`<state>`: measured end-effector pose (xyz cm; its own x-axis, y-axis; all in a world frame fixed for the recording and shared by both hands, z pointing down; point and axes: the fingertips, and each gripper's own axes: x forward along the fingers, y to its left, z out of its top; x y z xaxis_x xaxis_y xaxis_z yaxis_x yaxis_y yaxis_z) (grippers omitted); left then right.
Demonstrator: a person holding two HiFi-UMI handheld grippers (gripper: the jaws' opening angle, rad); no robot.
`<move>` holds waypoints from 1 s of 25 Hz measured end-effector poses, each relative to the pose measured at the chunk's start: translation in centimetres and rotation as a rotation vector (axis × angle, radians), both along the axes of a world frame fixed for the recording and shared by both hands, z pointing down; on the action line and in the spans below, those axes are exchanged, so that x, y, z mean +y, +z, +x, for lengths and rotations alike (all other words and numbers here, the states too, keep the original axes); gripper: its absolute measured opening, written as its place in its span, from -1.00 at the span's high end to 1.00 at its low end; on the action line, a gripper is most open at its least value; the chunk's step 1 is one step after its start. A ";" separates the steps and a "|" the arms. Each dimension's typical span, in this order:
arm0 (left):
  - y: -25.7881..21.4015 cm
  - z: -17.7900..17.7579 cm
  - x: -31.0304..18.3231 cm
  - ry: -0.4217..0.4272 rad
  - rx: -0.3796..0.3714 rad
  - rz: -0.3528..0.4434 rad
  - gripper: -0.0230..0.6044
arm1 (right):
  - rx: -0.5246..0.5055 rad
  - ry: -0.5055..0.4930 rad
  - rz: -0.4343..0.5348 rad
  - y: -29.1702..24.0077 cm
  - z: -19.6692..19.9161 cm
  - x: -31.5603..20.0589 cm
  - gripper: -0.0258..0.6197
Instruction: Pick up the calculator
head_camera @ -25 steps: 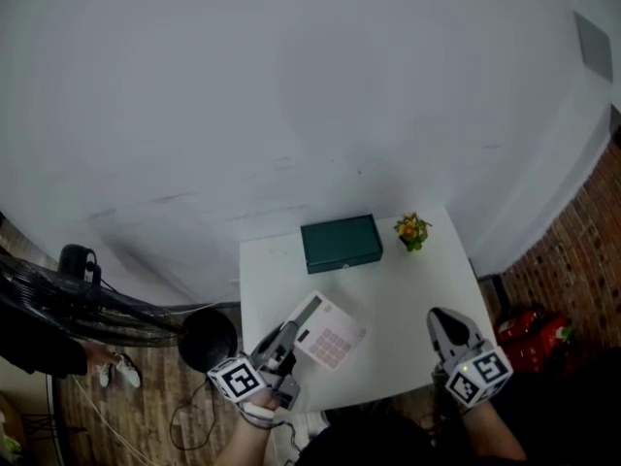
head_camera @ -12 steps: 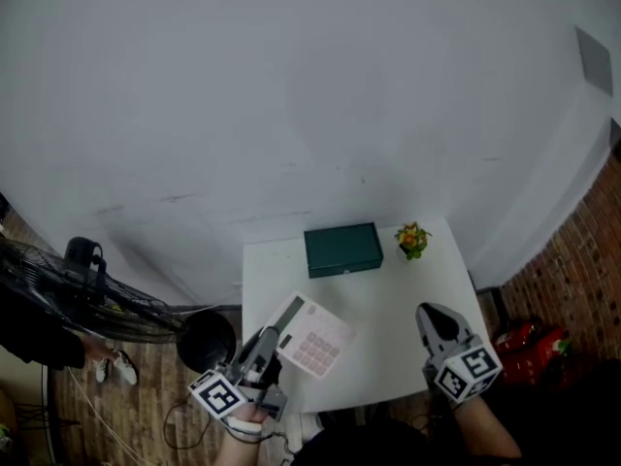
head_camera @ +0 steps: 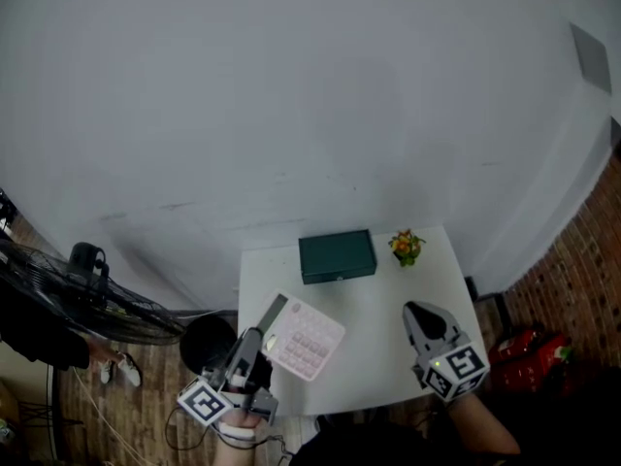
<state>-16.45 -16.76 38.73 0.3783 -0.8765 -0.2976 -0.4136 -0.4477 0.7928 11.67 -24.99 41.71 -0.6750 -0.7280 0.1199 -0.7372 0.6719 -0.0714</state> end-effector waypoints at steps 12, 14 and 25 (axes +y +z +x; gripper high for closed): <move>-0.5 1.7 -0.4 -0.017 0.012 -0.003 0.76 | 0.046 -0.059 0.051 0.2 0.5 -1.2 0.91; -0.4 1.8 -0.5 -0.020 0.027 -0.009 0.76 | 0.036 -0.062 0.037 0.3 0.7 -1.6 0.91; -0.3 1.8 -1.0 -0.038 0.057 -0.017 0.76 | 0.040 -0.084 0.020 0.9 0.5 -2.6 0.91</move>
